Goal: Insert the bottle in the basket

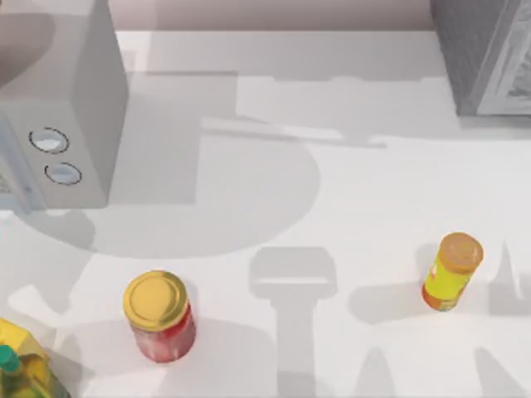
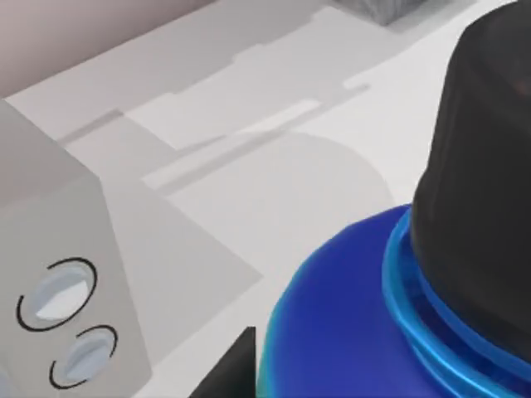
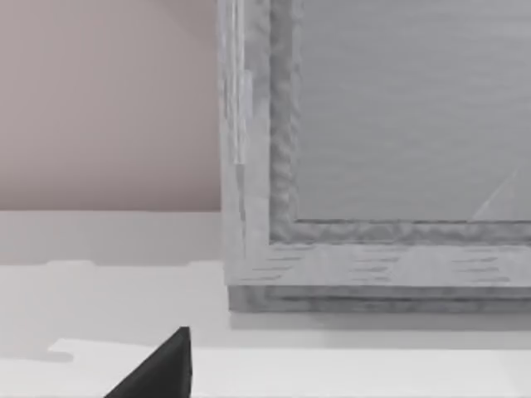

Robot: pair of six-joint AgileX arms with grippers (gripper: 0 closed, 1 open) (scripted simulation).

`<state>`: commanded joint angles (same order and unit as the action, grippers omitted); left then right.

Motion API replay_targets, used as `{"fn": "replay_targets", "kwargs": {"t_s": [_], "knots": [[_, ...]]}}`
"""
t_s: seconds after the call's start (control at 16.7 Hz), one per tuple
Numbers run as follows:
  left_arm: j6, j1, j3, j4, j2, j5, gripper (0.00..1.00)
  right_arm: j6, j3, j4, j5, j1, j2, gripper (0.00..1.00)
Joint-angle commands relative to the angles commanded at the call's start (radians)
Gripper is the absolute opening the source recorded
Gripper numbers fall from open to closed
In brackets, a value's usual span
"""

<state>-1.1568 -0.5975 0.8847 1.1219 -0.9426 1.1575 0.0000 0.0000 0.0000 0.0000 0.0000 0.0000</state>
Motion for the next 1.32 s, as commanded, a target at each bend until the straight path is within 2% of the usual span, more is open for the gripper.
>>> {"fn": "replay_targets", "kwargs": {"t_s": [0.42,0.6,0.84,1.32], "knots": [[-0.006,-0.007,0.0,0.014,0.002,0.002,0.0,0.0,0.0,0.0,0.0,0.0,0.0,1.0],[0.057,0.013,0.066,-0.008,-0.042,-0.051,0.0,0.0,0.0,0.0,0.0,0.0,0.0,1.0],[0.267,0.064,0.301,-0.073,-0.171,-0.213,0.0,0.0,0.0,0.0,0.0,0.0,0.0,1.0],[0.872,0.208,0.931,-0.278,-0.475,-0.67,0.0,0.0,0.0,0.0,0.0,0.0,0.0,1.0]]}}
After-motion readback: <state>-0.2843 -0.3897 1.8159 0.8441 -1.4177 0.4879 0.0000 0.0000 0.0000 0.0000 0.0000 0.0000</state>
